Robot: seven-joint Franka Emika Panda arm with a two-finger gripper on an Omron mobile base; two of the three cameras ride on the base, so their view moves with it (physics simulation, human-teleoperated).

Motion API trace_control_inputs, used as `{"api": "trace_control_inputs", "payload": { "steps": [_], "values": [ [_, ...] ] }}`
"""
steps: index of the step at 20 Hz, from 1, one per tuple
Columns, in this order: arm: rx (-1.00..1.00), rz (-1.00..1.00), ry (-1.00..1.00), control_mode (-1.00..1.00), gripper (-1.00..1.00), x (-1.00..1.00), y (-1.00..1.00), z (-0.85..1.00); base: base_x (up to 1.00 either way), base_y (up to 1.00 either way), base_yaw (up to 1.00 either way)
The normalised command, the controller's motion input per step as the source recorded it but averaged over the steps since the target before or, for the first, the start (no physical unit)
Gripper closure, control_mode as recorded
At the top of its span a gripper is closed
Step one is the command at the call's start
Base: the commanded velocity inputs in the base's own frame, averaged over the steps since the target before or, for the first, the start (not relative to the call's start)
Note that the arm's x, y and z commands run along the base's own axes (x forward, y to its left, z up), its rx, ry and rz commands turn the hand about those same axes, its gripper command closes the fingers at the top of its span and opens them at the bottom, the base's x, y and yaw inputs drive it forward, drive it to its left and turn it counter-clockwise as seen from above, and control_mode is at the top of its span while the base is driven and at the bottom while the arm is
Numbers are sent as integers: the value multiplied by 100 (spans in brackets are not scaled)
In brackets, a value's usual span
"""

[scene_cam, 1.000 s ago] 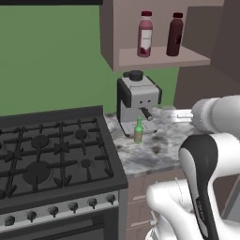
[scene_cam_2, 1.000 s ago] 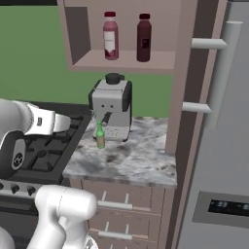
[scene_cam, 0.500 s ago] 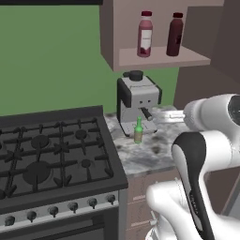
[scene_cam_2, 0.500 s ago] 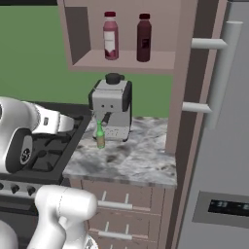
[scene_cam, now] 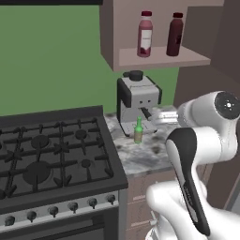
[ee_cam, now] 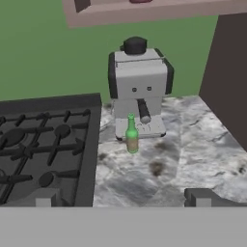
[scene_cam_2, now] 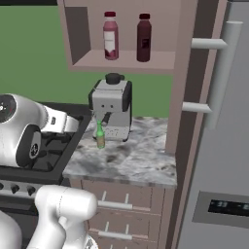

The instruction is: Sort all alcoholic drinks to one cabinet, and non-alcoholic drinks to the other.

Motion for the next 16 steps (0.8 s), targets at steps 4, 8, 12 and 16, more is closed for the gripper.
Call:
{"api": "trace_control_inputs", "payload": {
  "steps": [4, 8, 12, 16],
  "values": [
    [-2, 0, 3, -100, -100, 23, 0, -31, 0, 0, 0],
    [-3, 0, 5, -100, -100, 27, 0, -22, 0, 0, 0],
    [-3, 0, 7, -100, -100, 28, 0, -17, 0, 0, 0],
    [-4, 0, 10, -100, -100, 27, 0, -12, 0, 0, 0]
  ]
}}
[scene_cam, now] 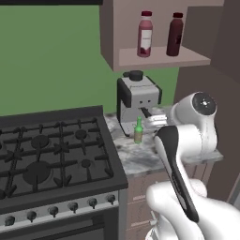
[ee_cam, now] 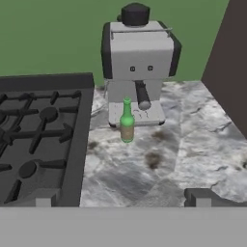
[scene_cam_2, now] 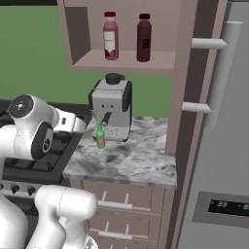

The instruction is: Sort all alcoholic drinks to one cabinet, and non-alcoholic drinks to the other.

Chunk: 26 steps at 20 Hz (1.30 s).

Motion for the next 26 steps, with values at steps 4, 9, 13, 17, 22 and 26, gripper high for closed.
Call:
{"api": "trace_control_inputs", "payload": {
  "steps": [4, 9, 13, 17, 22, 26],
  "values": [
    [-4, 0, 8, -100, -100, 27, 0, -13, 0, 0, 0],
    [-3, 0, 1, -100, -100, 26, 0, -22, 0, 0, 0],
    [-3, 0, 0, -100, -100, 26, 0, -30, 0, 0, 0],
    [-2, 0, 0, -100, -100, 26, 0, -31, 0, 0, 0],
    [0, 0, 0, -100, -100, 29, 0, -24, 0, 0, 0],
    [0, 0, 0, -100, -100, 28, 0, -17, 0, 0, 0]
  ]
}}
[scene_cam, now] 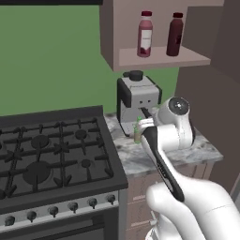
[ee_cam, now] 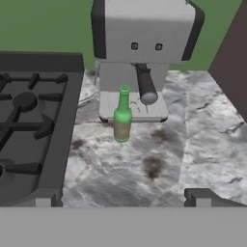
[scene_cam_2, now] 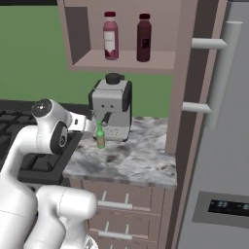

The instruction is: Sort all alcoholic drinks to one cabinet, and non-alcoholic drinks to the other.

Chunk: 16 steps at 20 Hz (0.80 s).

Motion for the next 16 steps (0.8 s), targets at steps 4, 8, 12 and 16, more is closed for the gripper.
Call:
{"api": "trace_control_inputs", "payload": {
  "steps": [4, 8, 12, 16],
  "values": [
    [0, 0, 0, -100, -100, 28, 0, -17, 0, 0, 0],
    [0, 0, 0, -100, -100, 28, 0, -18, 0, 0, 0],
    [0, 0, 0, -100, -100, 28, 0, -16, 0, 0, 0],
    [0, 0, 1, -100, -100, 24, 0, -14, 0, 0, 0]
  ]
}}
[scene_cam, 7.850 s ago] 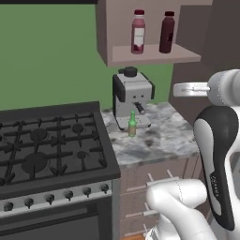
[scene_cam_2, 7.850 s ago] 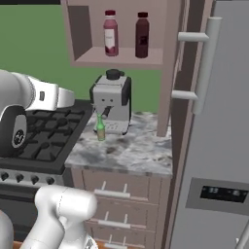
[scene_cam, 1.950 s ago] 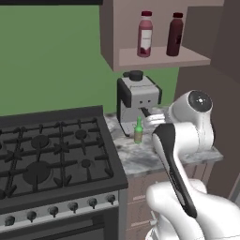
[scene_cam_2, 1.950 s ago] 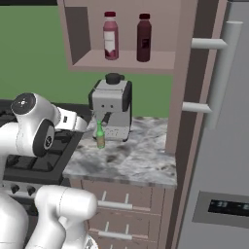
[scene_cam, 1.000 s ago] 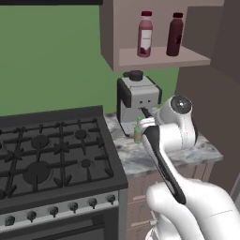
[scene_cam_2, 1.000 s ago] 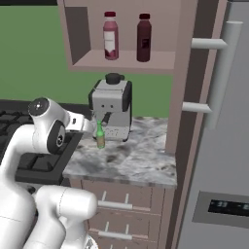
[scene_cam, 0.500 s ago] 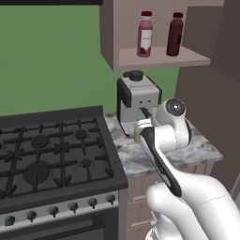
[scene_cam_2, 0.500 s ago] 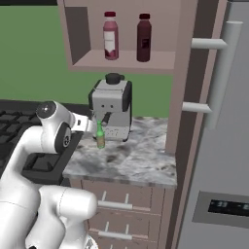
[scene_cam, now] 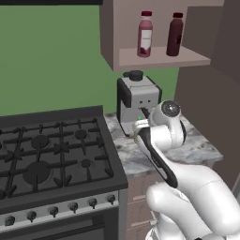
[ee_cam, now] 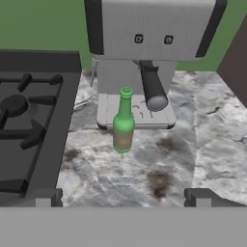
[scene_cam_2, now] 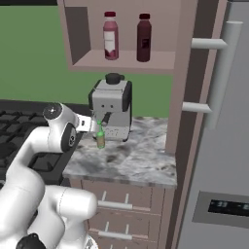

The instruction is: Sort all alcoholic drinks to one cabinet, and non-alcoholic drinks to the other.

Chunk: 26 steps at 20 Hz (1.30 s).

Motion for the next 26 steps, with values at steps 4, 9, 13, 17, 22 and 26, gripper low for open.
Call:
{"api": "trace_control_inputs", "payload": {
  "steps": [4, 9, 13, 17, 22, 26],
  "values": [
    [0, 0, 4, -100, -100, 27, 0, -14, 0, 0, 0],
    [0, 0, 5, -100, -100, 26, 0, -17, 0, 0, 0],
    [0, 0, 5, -100, -100, 25, 0, -20, 0, 0, 0],
    [0, 1, 1, -100, -100, 24, 0, -20, 0, 0, 0],
    [0, 0, 0, -100, -100, 22, 0, -25, 0, 0, 0],
    [0, 0, 0, -100, -100, 20, 0, -22, 0, 0, 0]
  ]
}}
